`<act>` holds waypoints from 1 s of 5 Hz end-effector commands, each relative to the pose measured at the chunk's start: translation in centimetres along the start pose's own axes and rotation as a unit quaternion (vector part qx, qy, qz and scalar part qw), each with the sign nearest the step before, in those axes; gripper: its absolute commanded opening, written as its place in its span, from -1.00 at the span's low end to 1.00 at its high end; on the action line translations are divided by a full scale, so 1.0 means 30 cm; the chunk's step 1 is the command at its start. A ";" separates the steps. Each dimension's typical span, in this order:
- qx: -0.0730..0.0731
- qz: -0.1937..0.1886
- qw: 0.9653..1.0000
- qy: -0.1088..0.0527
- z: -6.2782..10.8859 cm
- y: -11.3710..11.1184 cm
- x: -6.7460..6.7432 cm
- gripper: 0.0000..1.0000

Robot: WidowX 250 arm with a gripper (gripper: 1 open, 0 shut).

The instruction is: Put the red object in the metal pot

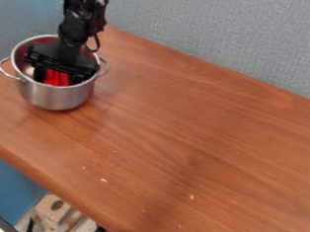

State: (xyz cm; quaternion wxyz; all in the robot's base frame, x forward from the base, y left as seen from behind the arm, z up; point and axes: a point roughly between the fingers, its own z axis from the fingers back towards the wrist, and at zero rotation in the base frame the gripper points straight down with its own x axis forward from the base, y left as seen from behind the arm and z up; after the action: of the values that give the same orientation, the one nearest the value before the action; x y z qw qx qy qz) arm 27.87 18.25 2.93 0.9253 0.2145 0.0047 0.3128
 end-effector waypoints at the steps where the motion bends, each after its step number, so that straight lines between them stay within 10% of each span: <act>1: -0.003 -0.020 1.000 0.003 0.009 -0.037 -0.009 -1.00; 5: -0.002 -0.015 1.000 0.011 0.014 -0.045 0.003 -1.00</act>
State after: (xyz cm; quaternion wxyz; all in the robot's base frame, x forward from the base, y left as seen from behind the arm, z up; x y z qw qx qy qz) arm 28.36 18.14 3.01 0.9244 0.2113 0.0172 0.3172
